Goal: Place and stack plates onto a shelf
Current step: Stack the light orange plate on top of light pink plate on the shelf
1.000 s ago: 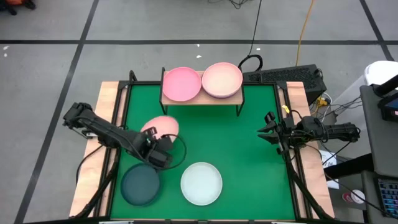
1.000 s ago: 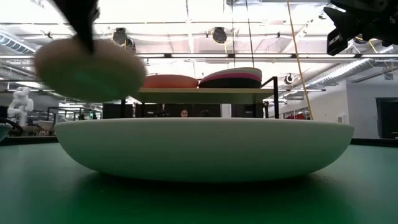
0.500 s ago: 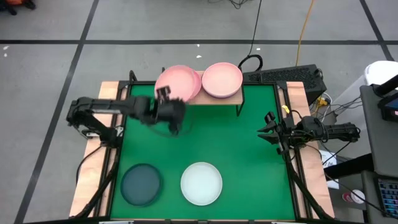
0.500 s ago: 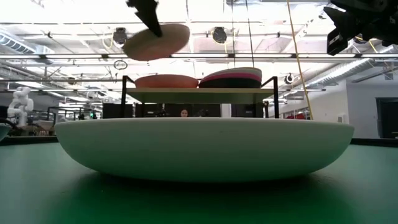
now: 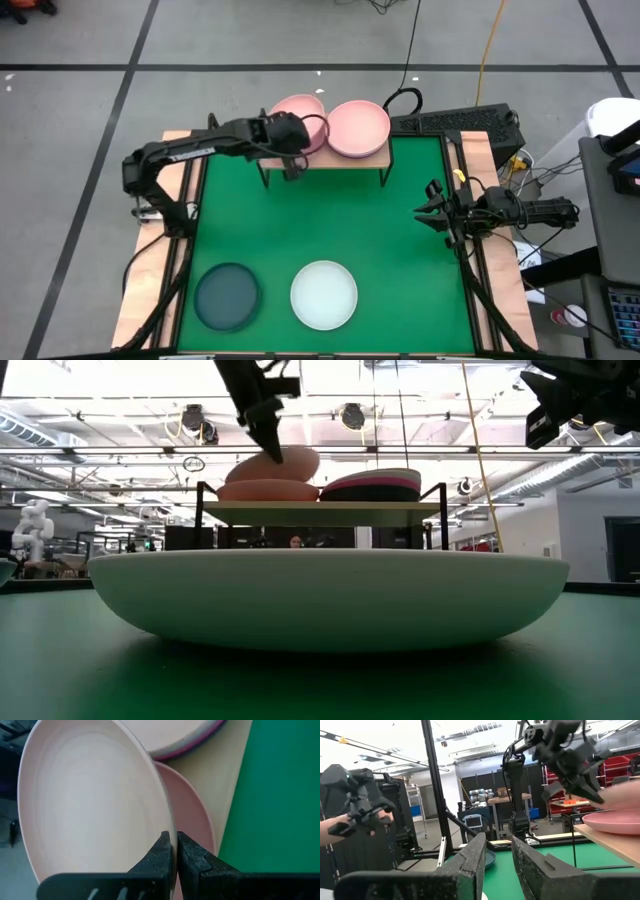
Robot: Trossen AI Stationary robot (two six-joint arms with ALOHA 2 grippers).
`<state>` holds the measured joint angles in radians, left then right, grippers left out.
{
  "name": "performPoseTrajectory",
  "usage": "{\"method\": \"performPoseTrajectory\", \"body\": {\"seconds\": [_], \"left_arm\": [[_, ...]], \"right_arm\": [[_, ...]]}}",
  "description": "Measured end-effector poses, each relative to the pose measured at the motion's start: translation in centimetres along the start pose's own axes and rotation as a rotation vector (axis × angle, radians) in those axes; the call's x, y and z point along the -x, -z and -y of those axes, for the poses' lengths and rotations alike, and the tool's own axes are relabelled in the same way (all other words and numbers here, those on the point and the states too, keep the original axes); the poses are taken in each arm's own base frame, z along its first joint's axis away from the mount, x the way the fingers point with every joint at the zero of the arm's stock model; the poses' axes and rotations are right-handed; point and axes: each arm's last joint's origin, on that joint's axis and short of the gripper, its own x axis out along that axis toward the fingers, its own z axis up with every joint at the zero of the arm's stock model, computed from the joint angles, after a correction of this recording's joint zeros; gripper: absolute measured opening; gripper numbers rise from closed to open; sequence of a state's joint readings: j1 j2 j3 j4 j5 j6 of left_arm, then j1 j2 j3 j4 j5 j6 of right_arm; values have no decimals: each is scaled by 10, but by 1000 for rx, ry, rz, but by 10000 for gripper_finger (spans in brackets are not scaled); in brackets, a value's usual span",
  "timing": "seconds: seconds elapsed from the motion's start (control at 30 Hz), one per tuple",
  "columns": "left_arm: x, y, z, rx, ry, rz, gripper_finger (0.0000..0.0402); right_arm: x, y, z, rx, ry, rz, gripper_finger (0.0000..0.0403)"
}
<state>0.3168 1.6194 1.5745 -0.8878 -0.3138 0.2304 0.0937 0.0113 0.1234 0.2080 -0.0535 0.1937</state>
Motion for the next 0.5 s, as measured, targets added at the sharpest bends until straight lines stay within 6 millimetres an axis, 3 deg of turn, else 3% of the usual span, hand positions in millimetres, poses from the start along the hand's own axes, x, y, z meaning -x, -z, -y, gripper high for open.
{"method": "performPoseTrajectory", "body": {"seconds": [0.23, 0.5], "left_arm": [[-25, 4, 10, -52, 30, -111, 32], [-16, 6, 21, -102, 57, -136, 43]], "right_arm": [[0, 0, 0, -2, 1, -2, 80], [0, 0, 0, -3, 1, -3, 80]]}}
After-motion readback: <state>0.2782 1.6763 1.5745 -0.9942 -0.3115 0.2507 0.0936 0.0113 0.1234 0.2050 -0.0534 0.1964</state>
